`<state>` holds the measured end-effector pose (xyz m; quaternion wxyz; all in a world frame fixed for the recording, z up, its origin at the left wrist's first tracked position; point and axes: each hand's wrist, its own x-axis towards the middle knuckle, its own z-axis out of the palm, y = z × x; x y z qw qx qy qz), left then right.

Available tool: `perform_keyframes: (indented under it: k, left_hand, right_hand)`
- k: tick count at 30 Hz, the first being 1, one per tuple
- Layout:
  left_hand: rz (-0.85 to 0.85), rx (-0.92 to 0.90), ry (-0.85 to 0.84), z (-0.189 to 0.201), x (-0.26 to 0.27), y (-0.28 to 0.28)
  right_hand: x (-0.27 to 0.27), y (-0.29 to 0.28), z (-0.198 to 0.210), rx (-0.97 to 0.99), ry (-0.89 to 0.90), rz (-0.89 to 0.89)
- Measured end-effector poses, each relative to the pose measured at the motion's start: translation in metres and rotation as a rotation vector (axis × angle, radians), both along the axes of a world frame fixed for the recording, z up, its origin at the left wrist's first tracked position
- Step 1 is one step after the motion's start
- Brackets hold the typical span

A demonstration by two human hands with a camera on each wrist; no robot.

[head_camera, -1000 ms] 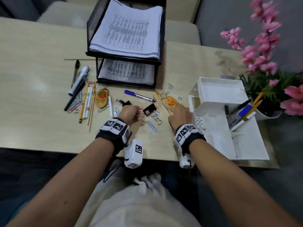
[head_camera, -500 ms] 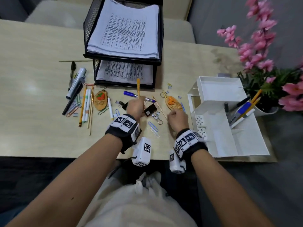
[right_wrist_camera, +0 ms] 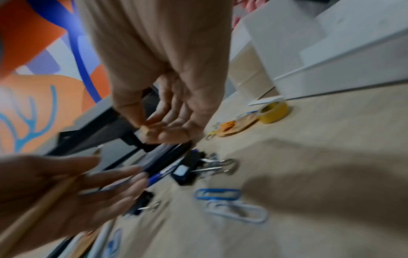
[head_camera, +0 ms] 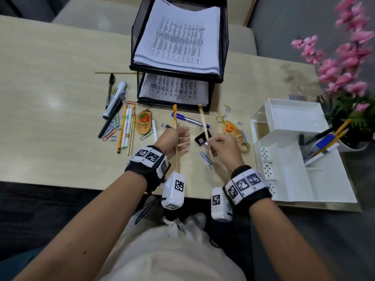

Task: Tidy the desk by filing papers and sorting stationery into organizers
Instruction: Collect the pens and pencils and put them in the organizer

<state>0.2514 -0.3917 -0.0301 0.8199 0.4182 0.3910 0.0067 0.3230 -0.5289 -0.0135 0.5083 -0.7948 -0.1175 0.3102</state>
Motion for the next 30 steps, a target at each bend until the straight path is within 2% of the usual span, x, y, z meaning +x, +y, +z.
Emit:
perform_keyframes:
  k: [3,6,7,9,12,15,17,20,22,25,28,30]
  left_hand:
    - [0.03,0.037,-0.038,0.006,-0.001,0.01]
    - [0.189,0.116,-0.028,0.011,-0.007,0.029]
    - [0.238,0.136,-0.014,0.012,-0.01,0.037]
    - [0.271,0.212,0.03,0.01,-0.019,0.054]
    - [0.276,0.294,0.096,0.003,-0.035,0.075]
    - [0.309,0.272,0.145,-0.001,-0.048,0.088]
    - [0.321,0.208,0.151,-0.003,-0.051,0.092]
    - [0.325,0.116,0.129,-0.001,-0.046,0.09]
    - [0.284,0.101,0.098,0.001,-0.039,0.085]
    - [0.216,0.122,0.036,-0.001,-0.032,0.082]
    - [0.228,0.177,0.003,-0.001,-0.033,0.087]
    - [0.224,0.329,0.064,0.002,-0.038,0.094]
  right_hand:
    - [-0.011,0.026,0.004,-0.047,0.026,0.217]
    - [0.0,0.052,-0.001,-0.084,0.011,0.258]
    - [0.008,0.061,-0.004,-0.113,-0.068,0.23]
    - [0.025,0.079,-0.013,-0.264,-0.339,0.215]
    - [0.043,0.093,-0.029,-0.531,-0.669,0.378]
    - [0.046,0.096,-0.038,-0.717,-0.767,0.553]
    - [0.045,0.095,-0.039,-0.757,-0.795,0.545]
    - [0.038,0.095,-0.03,-0.569,-0.655,0.376]
    - [0.016,0.1,-0.017,-0.321,-0.399,0.259]
    - [-0.023,0.11,-0.003,-0.099,-0.133,0.301]
    - [-0.044,0.117,-0.004,-0.03,0.062,0.315]
    - [-0.049,0.121,-0.014,-0.128,-0.023,0.266]
